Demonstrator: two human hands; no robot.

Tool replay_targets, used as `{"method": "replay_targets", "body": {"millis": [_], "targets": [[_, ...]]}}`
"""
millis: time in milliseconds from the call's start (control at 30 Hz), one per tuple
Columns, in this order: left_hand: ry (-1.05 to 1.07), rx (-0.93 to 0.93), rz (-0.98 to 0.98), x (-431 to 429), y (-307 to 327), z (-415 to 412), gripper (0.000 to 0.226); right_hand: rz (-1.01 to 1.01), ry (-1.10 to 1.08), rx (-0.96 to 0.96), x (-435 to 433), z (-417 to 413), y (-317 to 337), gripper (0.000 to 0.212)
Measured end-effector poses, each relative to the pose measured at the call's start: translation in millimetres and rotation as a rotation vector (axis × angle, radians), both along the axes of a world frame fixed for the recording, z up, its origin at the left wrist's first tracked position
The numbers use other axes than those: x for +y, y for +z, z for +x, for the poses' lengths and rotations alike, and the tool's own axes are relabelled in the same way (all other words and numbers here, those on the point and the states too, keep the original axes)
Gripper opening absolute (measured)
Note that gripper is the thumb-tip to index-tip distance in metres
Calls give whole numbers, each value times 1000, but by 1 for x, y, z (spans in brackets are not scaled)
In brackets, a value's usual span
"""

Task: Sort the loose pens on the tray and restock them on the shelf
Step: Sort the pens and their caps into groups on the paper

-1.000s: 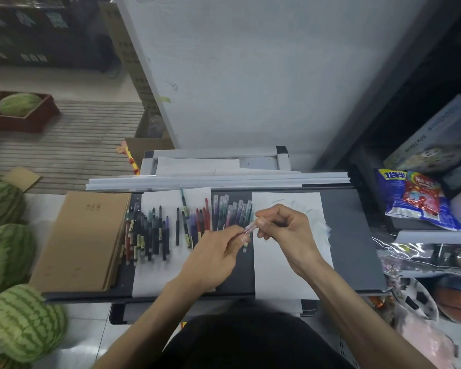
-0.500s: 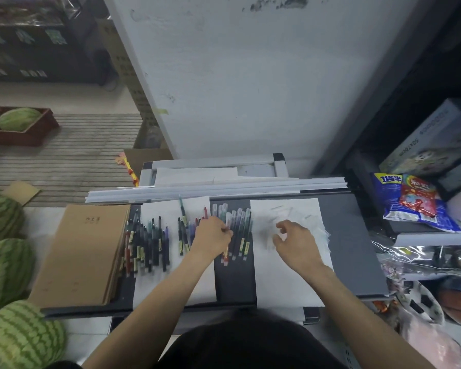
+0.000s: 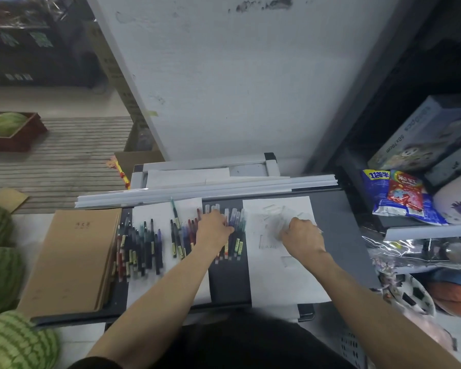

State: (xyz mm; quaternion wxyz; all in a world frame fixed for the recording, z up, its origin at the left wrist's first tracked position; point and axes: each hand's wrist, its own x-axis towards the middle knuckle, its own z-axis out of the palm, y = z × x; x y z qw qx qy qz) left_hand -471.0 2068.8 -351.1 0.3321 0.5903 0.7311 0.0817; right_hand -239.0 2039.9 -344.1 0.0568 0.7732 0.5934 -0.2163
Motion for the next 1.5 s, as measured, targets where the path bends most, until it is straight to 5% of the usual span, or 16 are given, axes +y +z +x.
{"method": "replay_targets", "body": {"millis": [500, 800, 1000, 1233, 1500], "targets": [[154, 16, 47, -27, -15, -56, 23, 47, -42, 10, 11, -12, -5, 12], [200, 204, 9, -36, -15, -92, 13, 64, -73, 27, 20, -24, -3, 33], [226, 208, -58, -31, -13, -97, 17, 19, -283, 272, 19, -23, -7, 27], [219, 261, -81, -29, -19, -102, 26, 52, -247, 417, 6, -29, 4, 30], [144, 302, -82, -44, -8, -109, 29, 7, -342, 1004, -26, -55, 47, 22]]}}
